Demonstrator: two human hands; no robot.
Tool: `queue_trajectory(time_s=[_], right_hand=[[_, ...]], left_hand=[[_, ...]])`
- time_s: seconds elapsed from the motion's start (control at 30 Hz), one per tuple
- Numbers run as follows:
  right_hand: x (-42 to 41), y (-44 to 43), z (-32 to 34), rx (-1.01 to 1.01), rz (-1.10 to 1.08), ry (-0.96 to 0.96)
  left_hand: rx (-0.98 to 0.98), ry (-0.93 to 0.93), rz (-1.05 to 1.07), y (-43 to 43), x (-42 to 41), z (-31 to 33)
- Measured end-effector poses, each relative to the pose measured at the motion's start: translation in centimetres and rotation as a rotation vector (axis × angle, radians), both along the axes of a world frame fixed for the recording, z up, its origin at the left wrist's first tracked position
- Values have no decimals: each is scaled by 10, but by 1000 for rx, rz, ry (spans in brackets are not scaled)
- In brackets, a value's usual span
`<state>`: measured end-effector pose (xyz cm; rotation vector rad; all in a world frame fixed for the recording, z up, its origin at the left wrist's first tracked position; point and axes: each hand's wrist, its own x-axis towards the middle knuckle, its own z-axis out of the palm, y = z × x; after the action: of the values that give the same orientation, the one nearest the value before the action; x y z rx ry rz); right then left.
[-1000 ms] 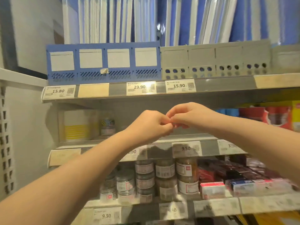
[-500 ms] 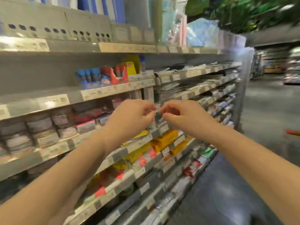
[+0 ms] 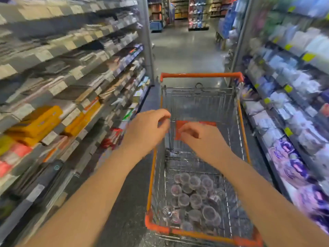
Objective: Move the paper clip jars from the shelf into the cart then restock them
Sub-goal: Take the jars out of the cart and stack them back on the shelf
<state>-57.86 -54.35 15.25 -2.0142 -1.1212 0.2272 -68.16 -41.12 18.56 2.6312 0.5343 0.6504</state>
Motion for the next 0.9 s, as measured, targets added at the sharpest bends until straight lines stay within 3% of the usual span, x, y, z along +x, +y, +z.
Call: queue_trajectory(time_s=[0.27,0.5,0.7,0.9], right_hand=[[78,-57,-95,-206,-178,280],[111,-44,-176,-418,-298,411],[101,-24,-267,-553,-391,616],[83,-1,-359,-907,-317,586]], left_hand=[[-167,140,-59,-26,94,-108],[-317,442,-79,-10,128,-226],[-359,616,-20,4,130,-324],[-505,819,133,-4,104,-402]])
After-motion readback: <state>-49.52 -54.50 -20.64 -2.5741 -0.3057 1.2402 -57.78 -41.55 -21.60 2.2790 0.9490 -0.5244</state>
